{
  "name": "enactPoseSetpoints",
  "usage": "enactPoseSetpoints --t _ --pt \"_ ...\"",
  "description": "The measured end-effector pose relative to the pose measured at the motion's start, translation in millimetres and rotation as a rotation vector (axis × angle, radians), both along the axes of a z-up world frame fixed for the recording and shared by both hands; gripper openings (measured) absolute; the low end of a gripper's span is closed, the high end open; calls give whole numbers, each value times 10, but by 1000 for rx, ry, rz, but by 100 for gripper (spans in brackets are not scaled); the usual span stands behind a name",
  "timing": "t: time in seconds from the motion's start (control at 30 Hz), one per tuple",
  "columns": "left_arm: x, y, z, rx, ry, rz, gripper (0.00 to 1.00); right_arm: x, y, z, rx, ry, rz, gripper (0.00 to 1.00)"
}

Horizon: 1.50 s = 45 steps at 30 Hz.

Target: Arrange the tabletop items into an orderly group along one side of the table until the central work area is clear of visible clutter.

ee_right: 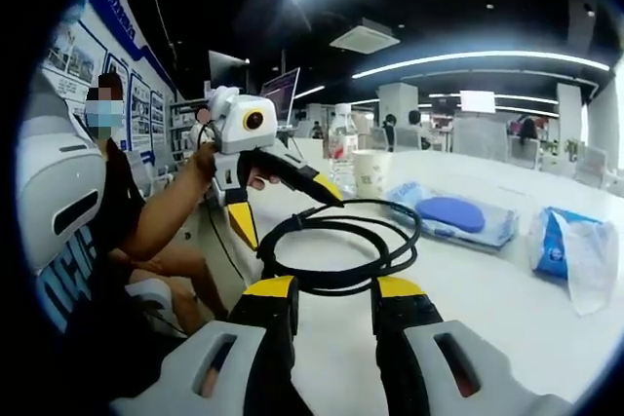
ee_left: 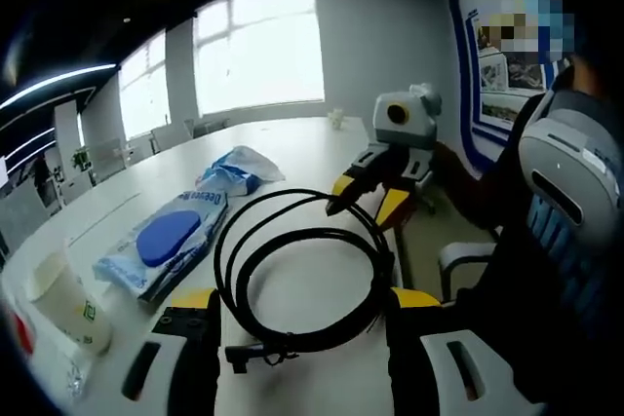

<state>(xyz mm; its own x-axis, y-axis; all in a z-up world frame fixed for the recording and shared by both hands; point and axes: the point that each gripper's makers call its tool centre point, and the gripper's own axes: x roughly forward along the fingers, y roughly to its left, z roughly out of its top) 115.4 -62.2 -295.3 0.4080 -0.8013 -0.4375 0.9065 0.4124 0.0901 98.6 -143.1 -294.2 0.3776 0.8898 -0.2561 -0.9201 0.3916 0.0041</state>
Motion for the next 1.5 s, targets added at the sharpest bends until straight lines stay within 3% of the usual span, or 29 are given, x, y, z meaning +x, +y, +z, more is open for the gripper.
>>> enactPoseSetpoints --t 0.23,0.33,0.37,0.43,0.5,0.6,1.5 --pt "17 -99 93 10 -17 -15 65 8 -65 105 14 -22 -7 27" --pt "-32 -234 268 -87 -19 -64 57 11 -48 126 26 -19 -2 27" --pt "13 -220 237 -51 -31 -36 58 26 -50 127 28 -21 -11 27" --pt "138 -43 49 116 -72 25 63 65 -84 67 4 -25 -37 27" --pt "115 -41 -25 88 -29 34 64 25 -77 73 36 -5 -26 27" --pt "75 -8 -13 45 -17 28 64 20 -78 59 25 -8 -28 27" --pt "122 183 -174 55 16 59 64 75 -89 -91 -39 10 -23 32"
